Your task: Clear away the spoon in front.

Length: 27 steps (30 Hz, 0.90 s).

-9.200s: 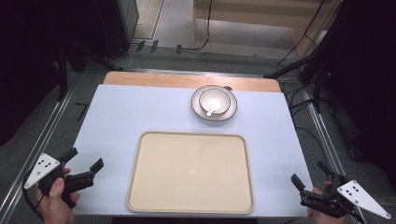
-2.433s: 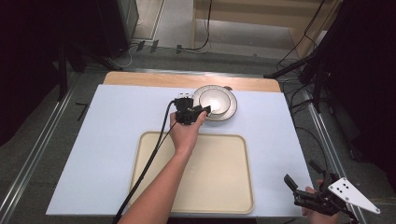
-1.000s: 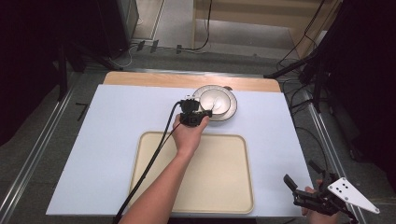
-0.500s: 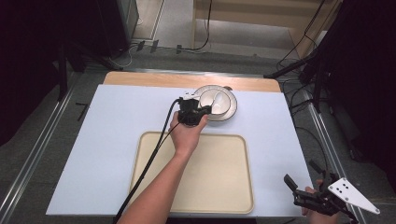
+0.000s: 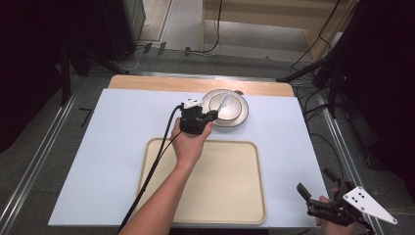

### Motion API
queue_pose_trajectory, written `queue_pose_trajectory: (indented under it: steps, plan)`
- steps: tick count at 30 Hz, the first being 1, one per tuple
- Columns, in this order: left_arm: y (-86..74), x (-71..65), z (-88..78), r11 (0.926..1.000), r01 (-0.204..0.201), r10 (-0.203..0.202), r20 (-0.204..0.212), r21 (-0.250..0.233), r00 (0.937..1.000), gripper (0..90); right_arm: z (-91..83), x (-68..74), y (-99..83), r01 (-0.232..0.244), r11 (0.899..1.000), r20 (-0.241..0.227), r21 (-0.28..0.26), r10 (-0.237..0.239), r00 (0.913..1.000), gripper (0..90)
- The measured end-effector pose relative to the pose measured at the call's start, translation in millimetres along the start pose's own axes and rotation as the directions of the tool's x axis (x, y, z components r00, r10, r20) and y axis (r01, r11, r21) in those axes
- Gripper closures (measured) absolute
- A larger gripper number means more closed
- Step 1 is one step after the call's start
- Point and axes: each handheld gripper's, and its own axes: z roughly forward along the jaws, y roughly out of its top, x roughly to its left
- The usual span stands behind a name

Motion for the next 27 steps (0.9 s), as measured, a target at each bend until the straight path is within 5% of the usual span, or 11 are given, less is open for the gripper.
queue_pose_trajectory:
  steps: [27]
  plan:
    - [-28.6,13.7,-67.3,0.9966,-0.002,0.0,-0.026,-0.083,0.9997,86.9,3.6,4.9,-0.4,0.014,1.0,-0.01,0.016,-0.013,0.9999,0.0]
